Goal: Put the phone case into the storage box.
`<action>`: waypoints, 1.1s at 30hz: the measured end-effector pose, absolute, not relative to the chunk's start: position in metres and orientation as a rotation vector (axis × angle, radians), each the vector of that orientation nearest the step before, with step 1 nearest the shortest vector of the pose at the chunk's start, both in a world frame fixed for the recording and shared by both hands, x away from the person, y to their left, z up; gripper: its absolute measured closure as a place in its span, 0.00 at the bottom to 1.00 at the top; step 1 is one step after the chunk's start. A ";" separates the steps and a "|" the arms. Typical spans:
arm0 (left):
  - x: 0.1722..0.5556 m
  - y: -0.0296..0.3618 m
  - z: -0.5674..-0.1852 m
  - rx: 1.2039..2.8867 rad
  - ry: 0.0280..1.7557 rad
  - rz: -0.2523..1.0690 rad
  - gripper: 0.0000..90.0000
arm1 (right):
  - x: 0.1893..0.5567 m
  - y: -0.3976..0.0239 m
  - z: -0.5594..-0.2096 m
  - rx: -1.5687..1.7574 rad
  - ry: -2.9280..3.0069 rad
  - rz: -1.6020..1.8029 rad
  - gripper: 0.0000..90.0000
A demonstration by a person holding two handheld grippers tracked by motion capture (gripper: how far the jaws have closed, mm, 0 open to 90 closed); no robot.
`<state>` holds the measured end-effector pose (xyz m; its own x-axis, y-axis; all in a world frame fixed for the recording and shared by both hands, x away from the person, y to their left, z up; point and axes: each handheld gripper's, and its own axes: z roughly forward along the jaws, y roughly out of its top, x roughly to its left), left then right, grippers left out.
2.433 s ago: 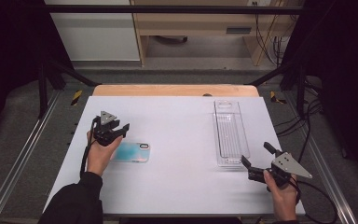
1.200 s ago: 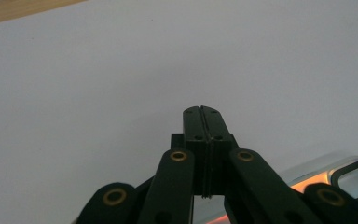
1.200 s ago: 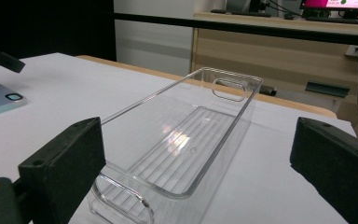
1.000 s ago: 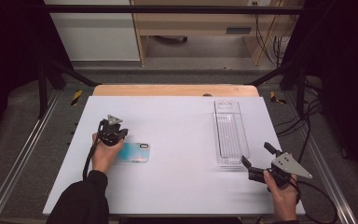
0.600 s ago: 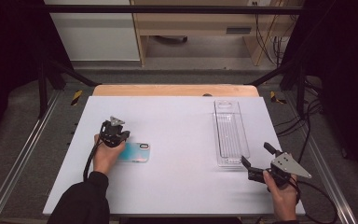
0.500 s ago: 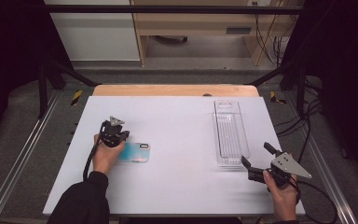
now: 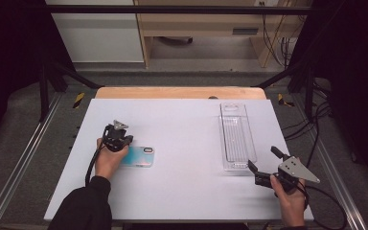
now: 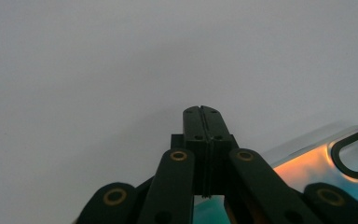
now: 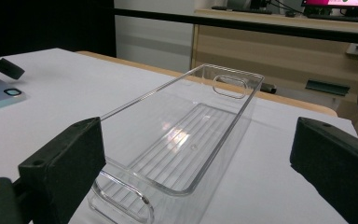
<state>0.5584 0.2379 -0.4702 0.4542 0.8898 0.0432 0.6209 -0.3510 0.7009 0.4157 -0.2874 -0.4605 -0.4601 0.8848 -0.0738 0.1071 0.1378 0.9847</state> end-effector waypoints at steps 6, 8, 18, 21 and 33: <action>0.555 0.237 -0.473 2.097 1.248 0.559 1.00 | 0.415 -0.287 -0.460 0.968 1.708 1.392 0.04; 0.552 0.238 -0.475 2.091 1.255 0.550 1.00 | 0.415 -0.287 -0.460 0.967 1.707 1.393 0.04; 0.535 0.242 -0.477 2.055 1.262 0.512 1.00 | 0.416 -0.287 -0.460 0.964 1.709 1.391 0.04; 0.529 0.241 -0.478 2.064 1.241 0.514 1.00 | 0.416 -0.286 -0.461 0.962 1.712 1.390 0.04; 0.509 0.230 -0.478 2.105 1.152 0.477 1.00 | 0.416 -0.286 -0.461 0.965 1.721 1.384 0.04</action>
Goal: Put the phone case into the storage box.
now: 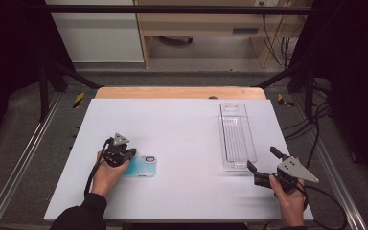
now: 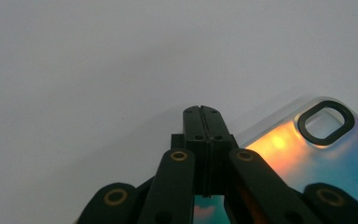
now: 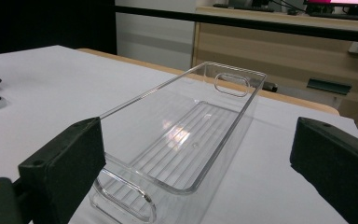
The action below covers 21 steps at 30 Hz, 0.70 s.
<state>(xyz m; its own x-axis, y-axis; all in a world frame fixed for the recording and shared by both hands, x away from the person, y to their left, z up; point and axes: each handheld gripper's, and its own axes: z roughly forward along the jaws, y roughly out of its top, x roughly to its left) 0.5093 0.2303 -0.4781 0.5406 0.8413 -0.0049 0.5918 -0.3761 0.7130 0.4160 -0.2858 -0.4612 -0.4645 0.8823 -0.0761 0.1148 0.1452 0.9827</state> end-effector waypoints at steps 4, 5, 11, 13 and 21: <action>0.502 0.227 -0.479 2.105 1.129 0.460 1.00 | 0.416 -0.286 -0.461 0.963 1.725 1.384 0.04; 0.500 0.226 -0.479 2.110 1.121 0.458 1.00 | 0.416 -0.286 -0.461 0.963 1.726 1.384 0.04; 0.487 0.221 -0.480 2.119 1.079 0.431 1.00 | 0.416 -0.285 -0.462 0.963 1.730 1.381 0.04; 0.483 0.220 -0.480 2.116 1.070 0.421 1.00 | 0.416 -0.285 -0.462 0.962 1.731 1.378 0.04; 0.470 0.208 -0.480 2.130 1.017 0.379 1.00 | 0.416 -0.284 -0.462 0.963 1.734 1.368 0.04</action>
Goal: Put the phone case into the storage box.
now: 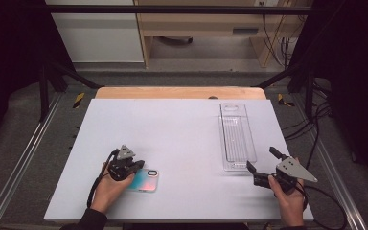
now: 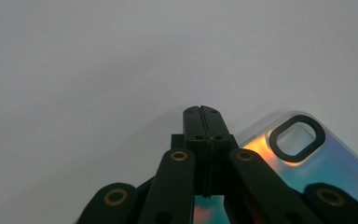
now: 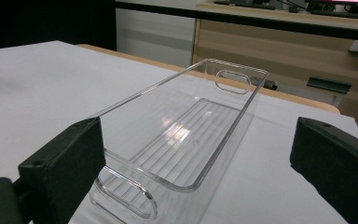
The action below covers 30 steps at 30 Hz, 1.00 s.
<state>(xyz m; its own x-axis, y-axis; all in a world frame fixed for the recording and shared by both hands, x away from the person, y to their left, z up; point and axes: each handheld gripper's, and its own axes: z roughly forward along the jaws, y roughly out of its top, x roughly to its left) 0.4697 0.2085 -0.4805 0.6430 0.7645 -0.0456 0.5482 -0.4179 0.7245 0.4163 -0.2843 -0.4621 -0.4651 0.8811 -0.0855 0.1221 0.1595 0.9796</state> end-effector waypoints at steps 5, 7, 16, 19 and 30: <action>0.463 0.200 -0.481 2.149 0.976 0.361 1.00 | 0.416 -0.285 -0.462 0.963 1.735 1.366 0.04; 0.459 0.196 -0.481 2.149 0.964 0.344 1.00 | 0.416 -0.284 -0.462 0.965 1.736 1.367 0.04; 0.451 0.194 -0.481 2.108 0.955 0.365 1.00 | 0.416 -0.284 -0.462 0.963 1.736 1.374 0.04; 0.451 0.202 -0.478 1.989 0.976 0.418 0.98 | 0.415 -0.282 -0.462 0.968 1.722 1.392 0.04; 0.445 0.238 -0.462 1.735 0.995 0.690 0.54 | 0.414 -0.266 -0.452 0.969 1.729 1.415 0.03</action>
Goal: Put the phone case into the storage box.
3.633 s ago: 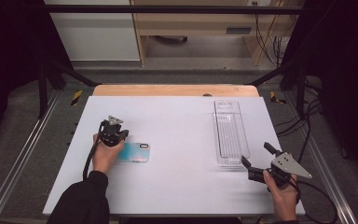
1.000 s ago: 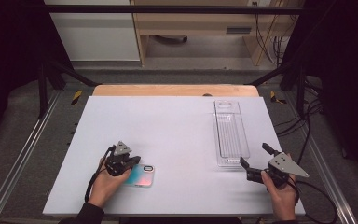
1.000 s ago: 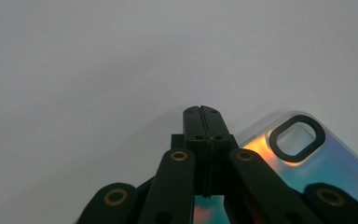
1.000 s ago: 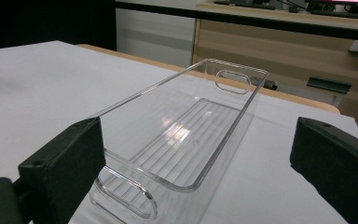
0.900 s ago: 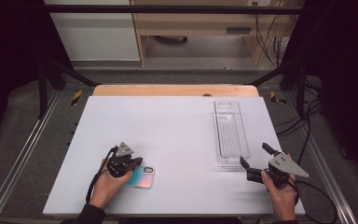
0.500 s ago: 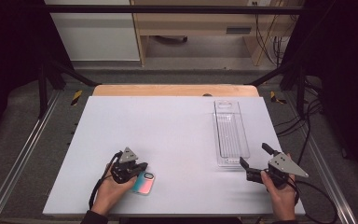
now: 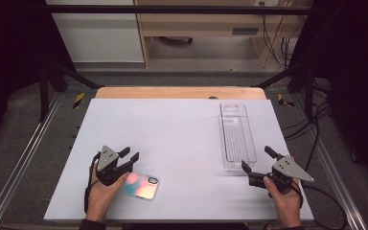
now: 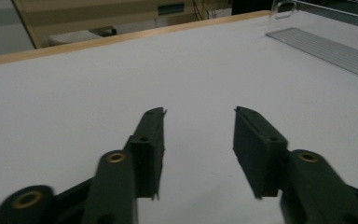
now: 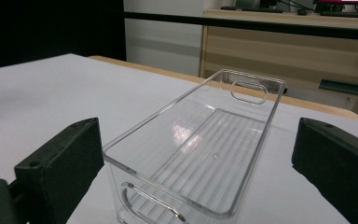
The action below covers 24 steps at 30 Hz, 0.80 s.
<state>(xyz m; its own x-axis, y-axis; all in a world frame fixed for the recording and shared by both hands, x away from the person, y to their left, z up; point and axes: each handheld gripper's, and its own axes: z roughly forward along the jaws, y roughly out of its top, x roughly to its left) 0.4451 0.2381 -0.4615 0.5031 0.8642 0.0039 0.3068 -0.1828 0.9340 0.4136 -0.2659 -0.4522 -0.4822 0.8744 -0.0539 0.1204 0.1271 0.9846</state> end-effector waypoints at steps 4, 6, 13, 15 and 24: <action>0.437 0.251 -0.460 1.678 1.020 0.732 0.34 | 0.414 -0.252 -0.441 0.971 1.739 1.404 0.02; 0.434 0.261 -0.457 1.616 1.045 0.774 0.21 | 0.413 -0.243 -0.432 0.943 1.745 1.417 0.02; 0.417 0.286 -0.455 1.528 1.106 0.803 0.09 | 0.419 -0.212 -0.403 0.958 1.692 1.380 0.05; 0.410 0.290 -0.455 1.514 1.117 0.802 0.09 | 0.420 -0.203 -0.396 0.958 1.691 1.384 0.05; 0.406 0.304 -0.458 1.485 1.123 0.800 0.06 | 0.431 -0.164 -0.373 0.898 1.838 1.394 0.06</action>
<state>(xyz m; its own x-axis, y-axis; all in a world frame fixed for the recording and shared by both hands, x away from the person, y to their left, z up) 0.4060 0.3045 -0.4584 0.3329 0.9394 -0.0814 0.2303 0.0027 0.9731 0.4310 -0.1641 -0.3727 -0.5512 0.8291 -0.0941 0.1331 0.1987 0.9710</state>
